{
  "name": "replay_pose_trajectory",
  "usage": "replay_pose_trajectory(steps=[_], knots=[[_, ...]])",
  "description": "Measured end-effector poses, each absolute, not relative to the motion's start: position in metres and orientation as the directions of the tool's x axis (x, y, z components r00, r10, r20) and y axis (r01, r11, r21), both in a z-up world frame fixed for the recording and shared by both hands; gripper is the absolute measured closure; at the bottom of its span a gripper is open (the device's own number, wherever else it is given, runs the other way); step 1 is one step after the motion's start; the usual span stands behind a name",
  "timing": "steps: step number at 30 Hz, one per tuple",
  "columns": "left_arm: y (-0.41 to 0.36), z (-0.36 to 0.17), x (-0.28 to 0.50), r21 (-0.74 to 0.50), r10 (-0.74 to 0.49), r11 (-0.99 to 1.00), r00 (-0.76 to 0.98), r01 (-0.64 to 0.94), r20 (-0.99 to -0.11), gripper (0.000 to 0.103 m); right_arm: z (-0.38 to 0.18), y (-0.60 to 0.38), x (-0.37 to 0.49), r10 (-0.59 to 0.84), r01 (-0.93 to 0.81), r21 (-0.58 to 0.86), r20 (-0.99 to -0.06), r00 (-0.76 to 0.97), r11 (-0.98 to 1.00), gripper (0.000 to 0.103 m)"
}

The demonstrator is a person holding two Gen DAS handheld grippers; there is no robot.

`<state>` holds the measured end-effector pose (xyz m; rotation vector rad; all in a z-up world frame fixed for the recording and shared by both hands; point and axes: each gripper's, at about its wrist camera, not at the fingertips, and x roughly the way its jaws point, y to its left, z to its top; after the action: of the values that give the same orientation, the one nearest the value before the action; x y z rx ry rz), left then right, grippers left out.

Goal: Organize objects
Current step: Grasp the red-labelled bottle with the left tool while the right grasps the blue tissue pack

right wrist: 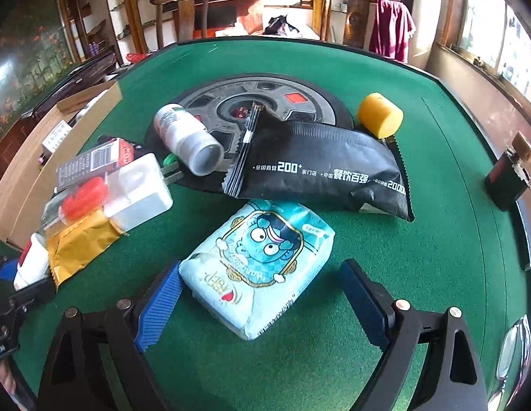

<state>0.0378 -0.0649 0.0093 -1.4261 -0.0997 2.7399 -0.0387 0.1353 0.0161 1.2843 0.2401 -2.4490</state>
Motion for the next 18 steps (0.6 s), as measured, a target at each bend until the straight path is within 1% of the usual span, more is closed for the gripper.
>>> replay_pose_trajectory(steps=[1, 2, 3, 4, 5, 7, 8, 10, 11, 12, 14, 16, 17, 18], knots=[[-0.065, 0.009, 0.038, -0.083, 0.077, -0.996, -0.573, -0.015, -0.816, 0.063, 0.017, 0.139, -0.04, -0.245, 0.383, 0.031, -0.816, -0.524, -0.923, 0.017], [-0.066, 0.009, 0.038, -0.088, 0.081, -0.996, -0.574, -0.015, -0.815, 0.063, 0.019, 0.146, -0.04, -0.24, 0.351, 0.043, -0.806, -0.54, -0.935, 0.032], [-0.067, 0.009, 0.038, -0.092, 0.083, -0.996, -0.574, -0.014, -0.815, 0.063, 0.02, 0.152, -0.04, -0.218, 0.32, 0.036, -0.802, -0.556, -0.947, 0.041], [-0.068, 0.009, 0.038, -0.094, 0.085, -0.995, -0.574, -0.014, -0.814, 0.063, 0.019, 0.156, -0.04, -0.179, 0.304, -0.001, -0.806, -0.564, -0.953, 0.043], [-0.068, 0.01, 0.038, -0.096, 0.086, -0.995, -0.574, -0.014, -0.814, 0.063, 0.019, 0.16, -0.041, -0.153, 0.298, -0.03, -0.806, -0.572, -0.954, 0.043], [-0.067, 0.01, 0.038, -0.093, 0.084, -0.996, -0.574, -0.014, -0.814, 0.063, 0.02, 0.169, -0.042, -0.135, 0.281, -0.037, -0.813, -0.566, -0.959, 0.043], [-0.067, 0.01, 0.038, -0.09, 0.082, -0.996, -0.574, -0.015, -0.815, 0.063, 0.021, 0.174, -0.043, -0.121, 0.259, -0.036, -0.815, -0.567, -0.965, 0.041], [-0.067, 0.009, 0.037, -0.093, 0.086, -0.995, -0.574, -0.016, -0.814, 0.062, 0.025, 0.177, -0.045, -0.147, 0.252, 0.0, -0.813, -0.564, -0.968, 0.032], [-0.067, 0.01, 0.037, -0.096, 0.088, -0.995, -0.574, -0.016, -0.814, 0.062, 0.027, 0.177, -0.045, -0.165, 0.261, 0.014, -0.808, -0.566, -0.965, 0.021], [-0.067, 0.01, 0.037, -0.098, 0.09, -0.995, -0.574, -0.017, -0.814, 0.062, 0.029, 0.175, -0.045, -0.164, 0.264, 0.009, -0.804, -0.572, -0.964, 0.016], [-0.066, 0.01, 0.037, -0.094, 0.089, -0.995, -0.573, -0.021, -0.815, 0.06, 0.03, 0.168, -0.05, -0.146, 0.28, -0.029, -0.8, -0.583, -0.959, 0.015], [-0.064, 0.009, 0.037, -0.083, 0.085, -0.996, -0.57, -0.029, -0.817, 0.057, 0.028, 0.162, -0.057, -0.1, 0.274, -0.084, -0.796, -0.596, -0.958, 0.015], [-0.063, 0.009, 0.036, -0.077, 0.082, -0.996, -0.568, -0.034, -0.819, 0.056, 0.025, 0.161, -0.061, -0.092, 0.274, -0.092, -0.801, -0.592, -0.957, 0.017], [-0.062, 0.009, 0.036, -0.072, 0.08, -0.997, -0.567, -0.037, -0.82, 0.055, 0.022, 0.162, -0.066, -0.099, 0.277, -0.078, -0.814, -0.573, -0.958, 0.026]])
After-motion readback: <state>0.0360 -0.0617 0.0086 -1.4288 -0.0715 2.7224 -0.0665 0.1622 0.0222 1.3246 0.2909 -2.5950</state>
